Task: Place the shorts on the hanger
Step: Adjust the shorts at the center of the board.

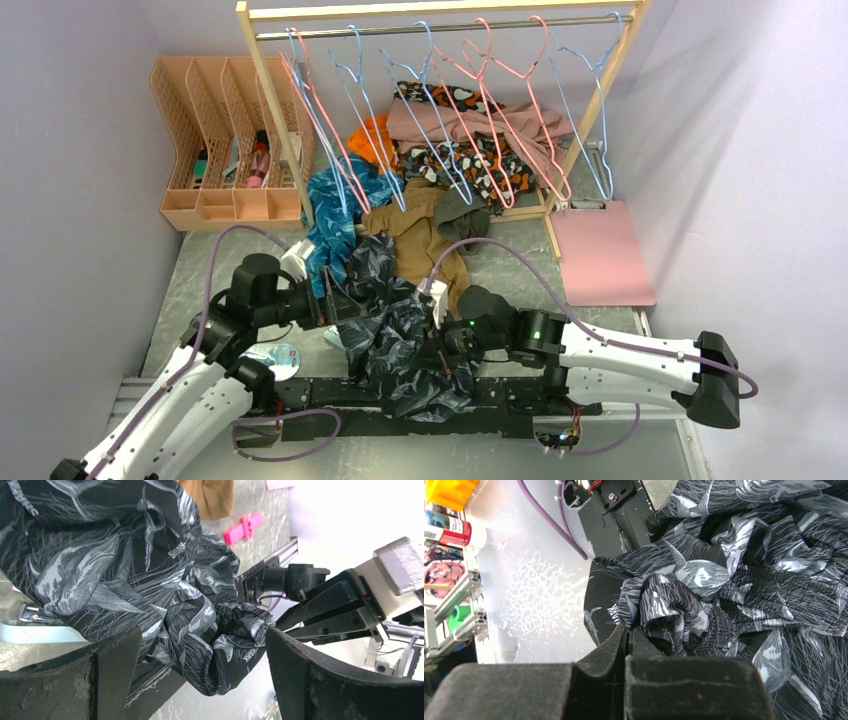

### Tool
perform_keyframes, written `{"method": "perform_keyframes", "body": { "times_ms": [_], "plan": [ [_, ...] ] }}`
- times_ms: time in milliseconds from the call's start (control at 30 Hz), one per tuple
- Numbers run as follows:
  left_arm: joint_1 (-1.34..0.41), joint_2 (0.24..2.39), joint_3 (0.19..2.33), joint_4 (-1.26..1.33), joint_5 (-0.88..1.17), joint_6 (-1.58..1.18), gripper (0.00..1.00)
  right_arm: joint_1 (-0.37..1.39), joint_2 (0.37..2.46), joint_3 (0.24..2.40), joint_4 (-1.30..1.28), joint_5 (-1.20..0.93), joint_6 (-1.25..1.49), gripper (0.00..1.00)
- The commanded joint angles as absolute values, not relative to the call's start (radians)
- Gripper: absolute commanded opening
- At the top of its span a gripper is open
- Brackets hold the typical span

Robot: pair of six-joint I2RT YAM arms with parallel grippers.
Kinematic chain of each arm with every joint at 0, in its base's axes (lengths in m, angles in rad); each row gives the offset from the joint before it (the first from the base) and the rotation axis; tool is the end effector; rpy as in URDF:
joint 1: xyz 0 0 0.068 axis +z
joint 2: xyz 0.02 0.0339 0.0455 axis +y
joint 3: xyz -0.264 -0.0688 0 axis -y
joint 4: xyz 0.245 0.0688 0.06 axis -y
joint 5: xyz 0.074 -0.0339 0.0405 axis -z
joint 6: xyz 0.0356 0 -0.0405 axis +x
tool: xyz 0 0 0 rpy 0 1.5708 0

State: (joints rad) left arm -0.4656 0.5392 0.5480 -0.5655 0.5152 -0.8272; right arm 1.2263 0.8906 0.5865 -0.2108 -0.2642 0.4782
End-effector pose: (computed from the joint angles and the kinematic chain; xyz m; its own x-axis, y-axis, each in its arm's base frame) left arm 0.1056 -0.0727 0.2557 -0.8823 -0.2735 -0.3831 0.1700 0.5738 -0.8011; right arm 0.0588 0.1914 0.2493 -0.6011 -0.3599 -0.7135 -0.7983 0.3128 0.5147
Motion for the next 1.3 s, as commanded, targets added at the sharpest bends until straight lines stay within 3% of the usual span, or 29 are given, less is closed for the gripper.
{"method": "perform_keyframes", "body": {
  "times_ms": [0, 333, 733, 1000, 1267],
  "plan": [
    [-0.555, 0.59, 0.523, -0.517, 0.45, -0.837, 0.97, 1.236, 0.899, 0.574, -0.193, -0.284, 0.43, 0.0],
    [-1.052, 0.751, 0.612, -0.467, 0.028, -0.905, 1.0, 1.236, 0.832, 0.539, -0.235, -0.149, 0.44, 0.0],
    [-1.077, 0.635, 0.461, -0.205, 0.17, -0.782, 0.99, 1.236, 0.744, 0.452, -0.213, -0.077, 0.486, 0.0],
    [-1.141, 0.713, 0.506, -0.259, 0.069, -0.682, 0.99, 1.236, 0.706, 0.438, -0.218, -0.031, 0.52, 0.0],
    [-1.218, 0.851, 0.524, -0.154, 0.092, -0.615, 0.92, 1.235, 0.68, 0.431, -0.211, -0.018, 0.532, 0.0]
  ]
}}
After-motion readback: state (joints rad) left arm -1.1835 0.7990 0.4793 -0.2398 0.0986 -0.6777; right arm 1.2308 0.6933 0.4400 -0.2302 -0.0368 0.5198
